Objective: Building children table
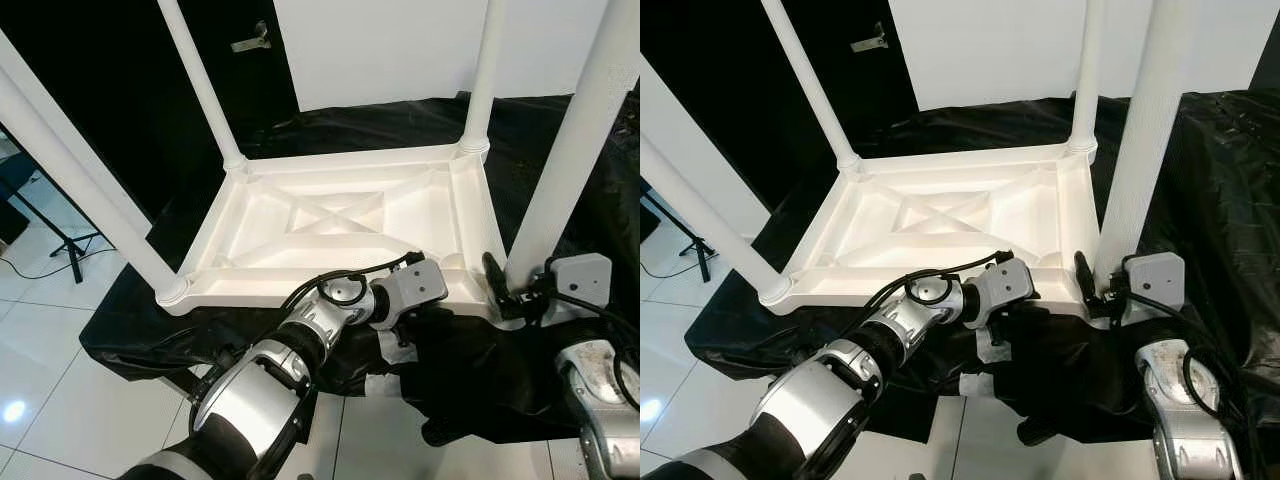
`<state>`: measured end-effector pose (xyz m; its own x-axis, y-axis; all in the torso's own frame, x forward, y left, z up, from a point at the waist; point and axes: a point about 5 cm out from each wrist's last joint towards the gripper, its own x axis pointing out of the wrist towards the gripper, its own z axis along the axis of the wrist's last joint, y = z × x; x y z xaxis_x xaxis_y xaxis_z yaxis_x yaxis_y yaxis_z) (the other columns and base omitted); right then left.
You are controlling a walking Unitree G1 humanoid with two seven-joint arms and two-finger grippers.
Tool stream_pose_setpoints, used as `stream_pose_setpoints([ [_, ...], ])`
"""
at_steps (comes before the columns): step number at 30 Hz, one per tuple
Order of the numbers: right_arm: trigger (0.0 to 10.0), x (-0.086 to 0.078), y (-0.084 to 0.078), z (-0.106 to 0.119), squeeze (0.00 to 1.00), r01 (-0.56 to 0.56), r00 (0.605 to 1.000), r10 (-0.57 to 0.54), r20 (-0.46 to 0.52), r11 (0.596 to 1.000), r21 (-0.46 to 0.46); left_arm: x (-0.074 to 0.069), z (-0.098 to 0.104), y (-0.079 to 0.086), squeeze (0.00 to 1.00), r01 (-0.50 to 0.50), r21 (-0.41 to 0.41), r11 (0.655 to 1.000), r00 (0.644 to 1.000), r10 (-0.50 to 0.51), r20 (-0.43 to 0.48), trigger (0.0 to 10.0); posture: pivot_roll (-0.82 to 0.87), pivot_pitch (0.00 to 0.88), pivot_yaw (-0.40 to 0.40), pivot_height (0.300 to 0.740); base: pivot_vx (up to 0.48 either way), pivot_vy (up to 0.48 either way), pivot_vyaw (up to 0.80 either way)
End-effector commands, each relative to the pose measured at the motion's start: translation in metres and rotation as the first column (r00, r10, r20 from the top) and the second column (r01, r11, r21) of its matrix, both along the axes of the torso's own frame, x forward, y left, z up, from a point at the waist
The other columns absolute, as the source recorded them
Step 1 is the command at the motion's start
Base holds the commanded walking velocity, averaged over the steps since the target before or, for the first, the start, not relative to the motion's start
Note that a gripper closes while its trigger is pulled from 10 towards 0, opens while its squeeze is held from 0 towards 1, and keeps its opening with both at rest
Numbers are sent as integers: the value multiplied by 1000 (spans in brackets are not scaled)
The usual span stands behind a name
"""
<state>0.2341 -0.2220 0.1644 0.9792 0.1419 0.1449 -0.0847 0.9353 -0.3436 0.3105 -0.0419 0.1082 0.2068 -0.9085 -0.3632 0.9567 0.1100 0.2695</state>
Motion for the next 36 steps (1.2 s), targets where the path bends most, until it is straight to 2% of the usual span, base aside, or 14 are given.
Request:
stream_pose_setpoints([
  [1,9765,2,-2,-1,0,-18,1000,18,-19,1000,25,-4,-18,4,0,-48,55,997,998,50,-41,10000,-60,0,141,740,0,0,0],
  [2,0,3,-7,0,0,-32,999,34,-41,998,59,-4,-18,4,0,-49,55,997,998,51,-41,10000,-58,0,141,740,0,0,0],
  [4,0,3,-12,0,0,-65,994,74,-80,992,112,-4,-18,5,0,-50,55,997,998,52,-42,10000,-59,0,142,740,0,0,0],
  [8,0,-2,-15,-8,0,-138,972,159,-175,983,124,-5,-19,5,0,-47,57,997,998,50,-42,10000,-65,0,147,740,0,0,0],
  [20,0,-13,-23,-24,0,-159,932,194,-306,978,134,-6,-19,4,0,-36,59,998,998,39,-40,10000,-73,0,152,740,0,0,0],
  [22,0,-15,-15,-31,0,-95,947,143,-289,980,175,-6,-18,3,0,-37,57,998,998,39,-39,10000,-68,0,146,740,0,0,0],
  [25,0,-16,-11,-33,0,-63,955,116,-274,979,192,-5,-18,3,0,-38,56,998,998,41,-39,10000,-68,0,145,740,0,0,0],
  [28,0,-22,11,-41,0,115,981,-77,-178,971,210,-5,-18,3,0,-41,53,998,998,43,-38,10000,-61,0,140,740,0,0,0],
  [29,0,-22,11,-41,0,115,981,-77,-178,971,210,-5,-18,3,0,-41,53,998,998,43,-38,10000,-61,0,140,740,0,0,0],
  [32,0,-30,16,-47,0,280,957,-254,-141,936,215,-5,-18,3,0,-45,51,998,998,47,-38,10000,-52,0,135,740,0,0,0],
  [36,0,-34,12,-48,0,370,928,-350,-130,910,189,-4,-18,4,0,-51,51,997,998,53,-37,10000,-50,0,133,740,0,0,0],
])
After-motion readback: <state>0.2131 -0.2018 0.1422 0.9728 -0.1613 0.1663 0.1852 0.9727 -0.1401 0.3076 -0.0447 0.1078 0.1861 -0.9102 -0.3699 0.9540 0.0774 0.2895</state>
